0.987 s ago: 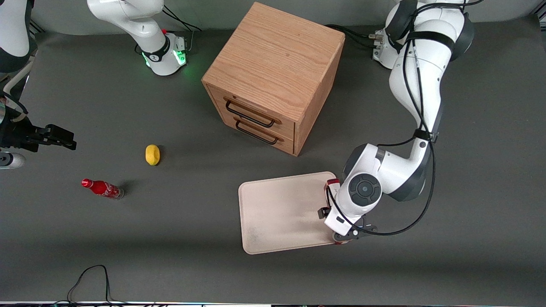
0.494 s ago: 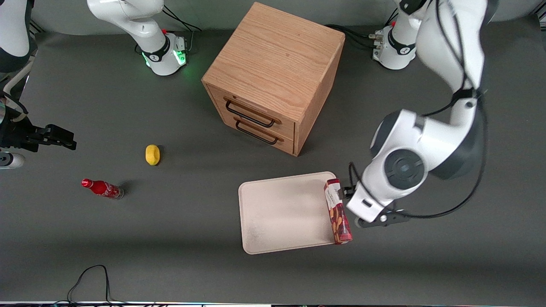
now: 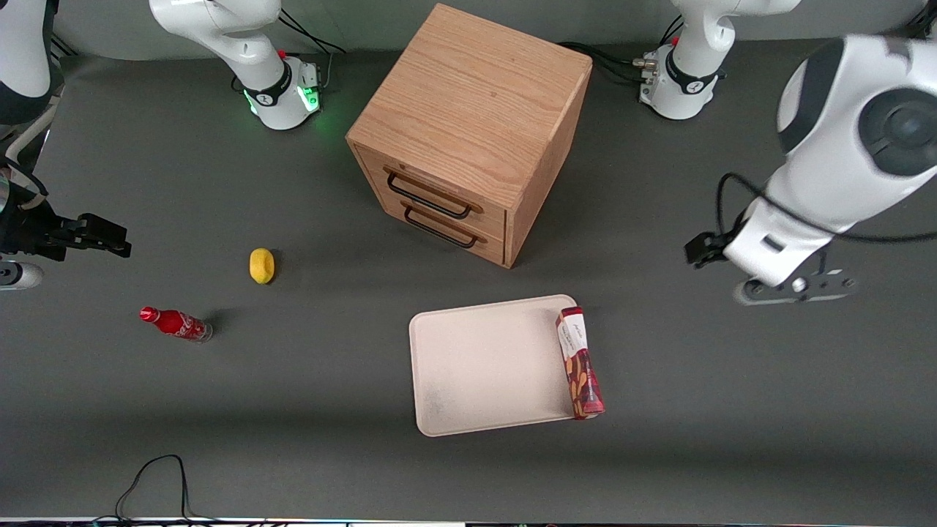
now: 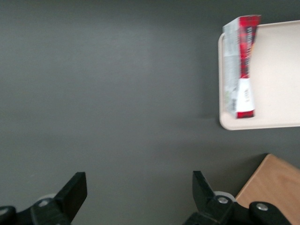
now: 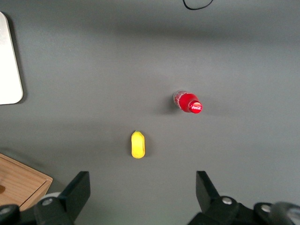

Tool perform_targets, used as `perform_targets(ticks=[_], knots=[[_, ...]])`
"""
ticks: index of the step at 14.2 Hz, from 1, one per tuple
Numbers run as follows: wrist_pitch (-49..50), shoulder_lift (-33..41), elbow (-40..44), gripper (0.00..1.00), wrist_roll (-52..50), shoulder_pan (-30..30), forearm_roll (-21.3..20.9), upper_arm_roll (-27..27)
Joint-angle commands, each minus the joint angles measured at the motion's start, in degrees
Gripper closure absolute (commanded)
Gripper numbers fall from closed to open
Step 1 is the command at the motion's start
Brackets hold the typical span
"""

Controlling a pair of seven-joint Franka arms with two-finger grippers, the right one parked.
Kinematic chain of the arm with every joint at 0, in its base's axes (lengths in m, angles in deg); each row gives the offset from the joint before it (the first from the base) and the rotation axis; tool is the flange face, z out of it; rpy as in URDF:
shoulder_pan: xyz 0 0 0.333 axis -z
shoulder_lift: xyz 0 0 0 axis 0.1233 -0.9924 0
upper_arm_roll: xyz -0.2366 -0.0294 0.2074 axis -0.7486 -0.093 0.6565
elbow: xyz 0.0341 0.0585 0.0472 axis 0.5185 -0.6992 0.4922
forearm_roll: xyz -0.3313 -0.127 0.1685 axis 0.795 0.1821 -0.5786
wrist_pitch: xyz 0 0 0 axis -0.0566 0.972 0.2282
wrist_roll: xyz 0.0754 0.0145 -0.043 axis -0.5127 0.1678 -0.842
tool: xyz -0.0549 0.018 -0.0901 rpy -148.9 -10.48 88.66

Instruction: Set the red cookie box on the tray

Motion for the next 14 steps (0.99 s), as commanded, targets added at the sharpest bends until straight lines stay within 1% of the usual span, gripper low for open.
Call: perform_targets(ticks=[1,2,3,5,6,7,8,9,10,14], knots=[[2.52,6.34,-4.97,0.00,5.85,4.72,0.38,8.29],[3.51,6.78,-4.61,0.00,8.15,5.36,0.64,11.65],[3.96,7.30,-4.35,0.00,9.65,4.93,0.64,13.16],[6.93,7.75,-2.69,0.00,11.60,3.36,0.12,13.18],[8.34,7.58,-1.55,0.00,11.86,1.78,0.11,12.74],[8.35,7.57,-1.36,0.00,11.87,-0.85,0.38,10.74],[8.01,7.40,-1.27,0.00,11.78,-4.53,0.55,7.32],[7.48,7.05,-1.27,0.00,11.78,-7.18,0.55,5.03],[7.30,6.87,-1.27,0.00,11.69,-8.07,0.64,4.31],[7.12,6.17,-1.27,0.00,11.69,-7.99,0.73,4.65]])
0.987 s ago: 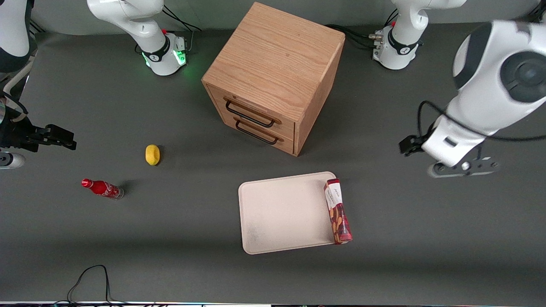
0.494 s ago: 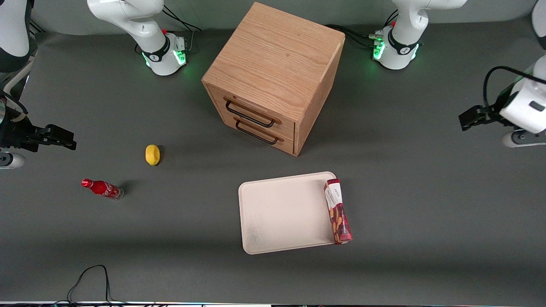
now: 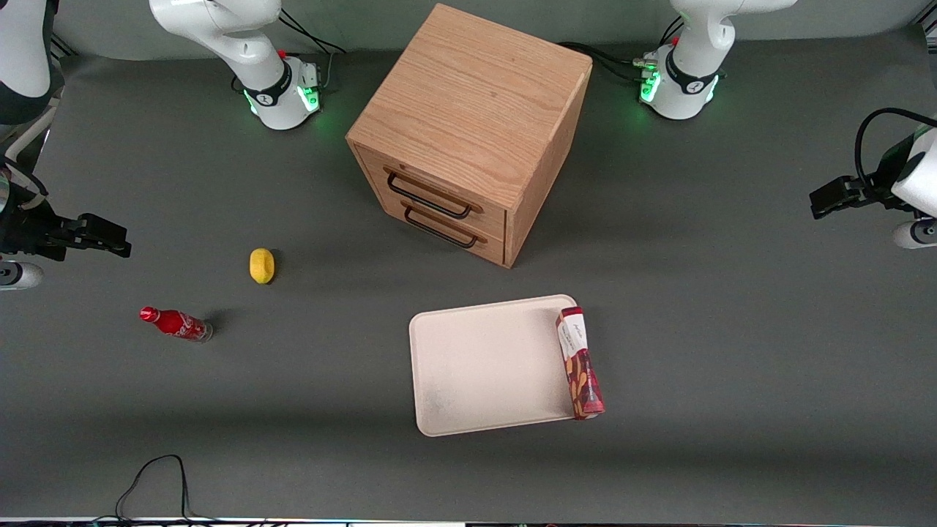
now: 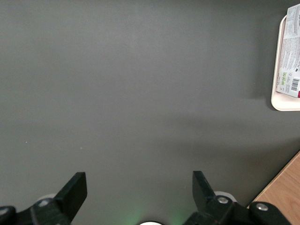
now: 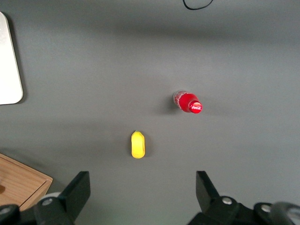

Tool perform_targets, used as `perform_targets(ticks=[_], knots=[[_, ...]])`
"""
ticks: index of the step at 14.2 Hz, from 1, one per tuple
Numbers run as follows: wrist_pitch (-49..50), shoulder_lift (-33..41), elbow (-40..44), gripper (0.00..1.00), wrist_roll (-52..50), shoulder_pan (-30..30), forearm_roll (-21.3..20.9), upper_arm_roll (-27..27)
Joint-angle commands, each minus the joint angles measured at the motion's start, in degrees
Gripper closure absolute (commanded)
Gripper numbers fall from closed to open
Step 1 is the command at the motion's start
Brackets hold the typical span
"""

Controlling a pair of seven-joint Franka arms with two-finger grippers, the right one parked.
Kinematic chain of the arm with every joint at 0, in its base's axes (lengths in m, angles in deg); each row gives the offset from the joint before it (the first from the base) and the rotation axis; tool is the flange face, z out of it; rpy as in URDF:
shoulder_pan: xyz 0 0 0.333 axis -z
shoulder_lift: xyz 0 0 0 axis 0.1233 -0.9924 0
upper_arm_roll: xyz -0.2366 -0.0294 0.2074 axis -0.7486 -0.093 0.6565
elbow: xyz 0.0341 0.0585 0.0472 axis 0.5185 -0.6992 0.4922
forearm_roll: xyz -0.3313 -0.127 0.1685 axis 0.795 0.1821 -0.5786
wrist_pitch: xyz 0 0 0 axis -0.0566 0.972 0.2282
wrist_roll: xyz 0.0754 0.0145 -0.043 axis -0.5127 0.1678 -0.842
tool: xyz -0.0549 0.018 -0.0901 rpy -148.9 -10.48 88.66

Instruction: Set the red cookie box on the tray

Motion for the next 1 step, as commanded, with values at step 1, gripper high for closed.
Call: perform_targets(ticks=[1], knots=[[0.36,-0.54,0.93,0.00,0.78,-0.46,0.53,-0.67]])
